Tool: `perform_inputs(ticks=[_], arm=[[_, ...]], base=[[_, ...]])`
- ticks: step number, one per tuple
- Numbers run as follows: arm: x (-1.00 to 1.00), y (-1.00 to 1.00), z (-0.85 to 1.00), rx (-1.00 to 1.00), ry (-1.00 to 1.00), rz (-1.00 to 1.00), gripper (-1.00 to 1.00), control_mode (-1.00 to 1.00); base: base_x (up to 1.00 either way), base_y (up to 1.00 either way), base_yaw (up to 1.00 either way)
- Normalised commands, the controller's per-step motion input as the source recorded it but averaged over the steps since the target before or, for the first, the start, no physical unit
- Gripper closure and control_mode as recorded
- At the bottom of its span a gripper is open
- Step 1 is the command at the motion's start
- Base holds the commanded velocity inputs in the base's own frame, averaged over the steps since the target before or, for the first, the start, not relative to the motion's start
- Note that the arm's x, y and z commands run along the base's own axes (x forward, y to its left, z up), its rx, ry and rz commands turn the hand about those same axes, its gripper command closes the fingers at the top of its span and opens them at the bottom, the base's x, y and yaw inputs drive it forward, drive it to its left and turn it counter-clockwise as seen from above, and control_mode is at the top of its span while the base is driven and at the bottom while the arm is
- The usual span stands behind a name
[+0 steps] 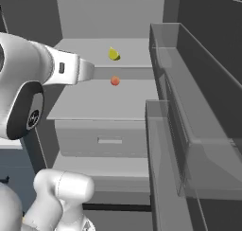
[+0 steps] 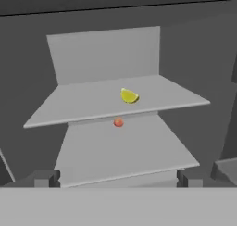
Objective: Grab a lemon wedge from the fridge and one ice cube from the ice bowl, and put them in the glass of lemonade.
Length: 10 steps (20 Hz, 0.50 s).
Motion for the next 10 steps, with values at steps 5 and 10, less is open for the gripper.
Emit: perform_inputs(ticks=[5, 10], arm=[[0.72, -0.01, -0.02, 0.0, 0.12, 0.06, -1.0, -1.0], [0.93, 0.45, -0.01, -0.03, 0.5, 0.0, -1.0, -1.0]], base=[[0.0, 0.0, 0.0], [0.0, 0.0, 0.0]])
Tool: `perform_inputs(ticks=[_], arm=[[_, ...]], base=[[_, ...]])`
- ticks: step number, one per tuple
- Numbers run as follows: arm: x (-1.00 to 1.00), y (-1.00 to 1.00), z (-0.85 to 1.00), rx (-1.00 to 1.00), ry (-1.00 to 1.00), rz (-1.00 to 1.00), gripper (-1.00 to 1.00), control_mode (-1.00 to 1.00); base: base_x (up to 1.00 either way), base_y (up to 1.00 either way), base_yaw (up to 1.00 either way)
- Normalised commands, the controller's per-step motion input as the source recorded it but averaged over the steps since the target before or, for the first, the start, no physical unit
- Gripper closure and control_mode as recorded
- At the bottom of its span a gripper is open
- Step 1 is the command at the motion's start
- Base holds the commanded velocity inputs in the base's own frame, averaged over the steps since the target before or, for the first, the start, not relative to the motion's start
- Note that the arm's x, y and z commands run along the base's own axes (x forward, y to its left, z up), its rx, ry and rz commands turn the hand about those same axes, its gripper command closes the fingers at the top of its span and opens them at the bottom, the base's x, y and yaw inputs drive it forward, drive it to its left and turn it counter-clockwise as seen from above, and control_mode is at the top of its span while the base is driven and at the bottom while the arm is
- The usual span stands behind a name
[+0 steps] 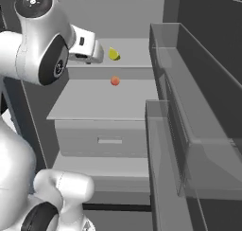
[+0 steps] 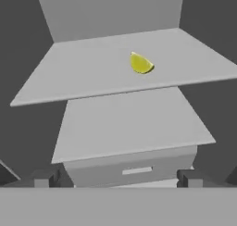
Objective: Grab a lemon wedge from the fridge and one ice cube from the ice bowl, and put them in the glass of lemonade.
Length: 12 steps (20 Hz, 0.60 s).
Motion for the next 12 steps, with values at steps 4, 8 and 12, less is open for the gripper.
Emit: perform_inputs(ticks=[4, 8, 12], arm=[[0.8, 0.18, -0.45, -0.04, 0.34, 0.0, -1.0, -1.0], [0.57, 0.01, -0.63, -0.02, 0.03, 0.0, -1.0, -1.0], [0.45, 0.0, -0.46, 0.0, -0.09, 0.03, -1.0, -1.0]], base=[[0.0, 0.0, 0.0], [0.0, 0.0, 0.0], [0.0, 0.0, 0.0]])
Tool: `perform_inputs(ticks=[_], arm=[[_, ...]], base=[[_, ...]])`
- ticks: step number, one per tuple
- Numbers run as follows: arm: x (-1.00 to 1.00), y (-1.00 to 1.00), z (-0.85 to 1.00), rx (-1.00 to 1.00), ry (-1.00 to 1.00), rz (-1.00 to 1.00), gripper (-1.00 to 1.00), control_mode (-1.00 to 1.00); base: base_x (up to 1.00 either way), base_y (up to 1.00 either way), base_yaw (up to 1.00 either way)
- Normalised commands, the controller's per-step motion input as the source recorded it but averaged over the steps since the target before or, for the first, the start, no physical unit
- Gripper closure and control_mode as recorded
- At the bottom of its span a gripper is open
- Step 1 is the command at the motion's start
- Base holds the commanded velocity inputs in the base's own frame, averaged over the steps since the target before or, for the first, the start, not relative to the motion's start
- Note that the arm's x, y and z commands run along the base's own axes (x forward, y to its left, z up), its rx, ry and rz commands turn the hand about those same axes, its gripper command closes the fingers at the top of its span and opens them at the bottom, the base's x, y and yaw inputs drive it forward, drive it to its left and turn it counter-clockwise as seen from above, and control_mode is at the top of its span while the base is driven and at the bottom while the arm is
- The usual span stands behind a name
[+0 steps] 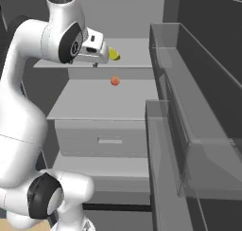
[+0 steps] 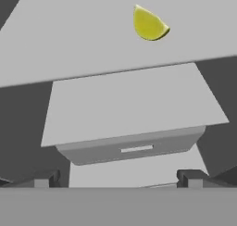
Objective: Grab a lemon wedge from the fridge and one ice cube from the ice bowl, and put them in the glass of lemonade.
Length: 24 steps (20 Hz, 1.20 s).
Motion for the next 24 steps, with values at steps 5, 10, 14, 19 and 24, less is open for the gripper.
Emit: perform_inputs(ticks=[5, 10, 14, 19, 24], arm=[[0.28, 0.0, 0.0, 0.0, -0.24, 0.12, -1.0, -1.0], [0.45, 0.0, 0.12, 0.0, -0.11, 0.13, -1.0, -1.0], [0.26, -0.05, 0.5, -0.05, 0.0, 0.1, -1.0, -1.0], [0.07, -0.2, 0.26, -0.01, -0.06, 0.07, -1.0, -1.0], [0.27, -0.14, -0.01, -0.02, -0.13, 0.05, -1.0, -1.0]], base=[[0.0, 0.0, 0.0], [0.0, 0.0, 0.0], [0.0, 0.0, 0.0], [0.0, 0.0, 0.0], [0.0, 0.0, 0.0]])
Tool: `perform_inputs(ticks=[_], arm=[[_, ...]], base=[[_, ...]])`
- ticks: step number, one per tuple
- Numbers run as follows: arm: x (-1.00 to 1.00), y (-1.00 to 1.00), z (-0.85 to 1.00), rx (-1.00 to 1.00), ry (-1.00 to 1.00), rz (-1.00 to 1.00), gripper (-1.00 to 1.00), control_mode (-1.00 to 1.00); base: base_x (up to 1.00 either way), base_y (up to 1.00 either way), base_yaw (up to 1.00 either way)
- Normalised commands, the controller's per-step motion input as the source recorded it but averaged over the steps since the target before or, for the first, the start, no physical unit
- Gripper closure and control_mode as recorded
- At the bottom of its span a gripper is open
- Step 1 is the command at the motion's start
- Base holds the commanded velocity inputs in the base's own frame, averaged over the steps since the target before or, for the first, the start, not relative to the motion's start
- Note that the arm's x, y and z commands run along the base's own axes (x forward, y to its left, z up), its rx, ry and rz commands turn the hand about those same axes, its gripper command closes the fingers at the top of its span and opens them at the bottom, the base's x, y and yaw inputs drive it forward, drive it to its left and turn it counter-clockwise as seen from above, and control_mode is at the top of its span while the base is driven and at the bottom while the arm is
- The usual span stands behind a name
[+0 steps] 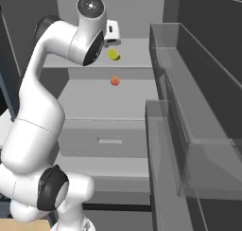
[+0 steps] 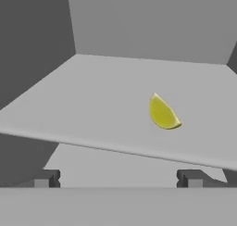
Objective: Grab a lemon wedge from the fridge and one ice cube from the ice bowl, and put them in the glass of lemonade.
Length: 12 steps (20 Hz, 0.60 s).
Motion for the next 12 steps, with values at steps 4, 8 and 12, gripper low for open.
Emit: perform_inputs(ticks=[4, 8, 12], arm=[[0.54, -0.06, -0.06, -0.07, 0.01, 0.07, -1.0, -1.0], [0.74, -0.03, -0.11, -0.12, 0.12, 0.06, -1.0, -1.0], [0.59, -0.07, -0.15, -0.09, 0.11, 0.03, -1.0, -1.0]], base=[[0.0, 0.0, 0.0], [0.0, 0.0, 0.0], [0.0, 0.0, 0.0]])
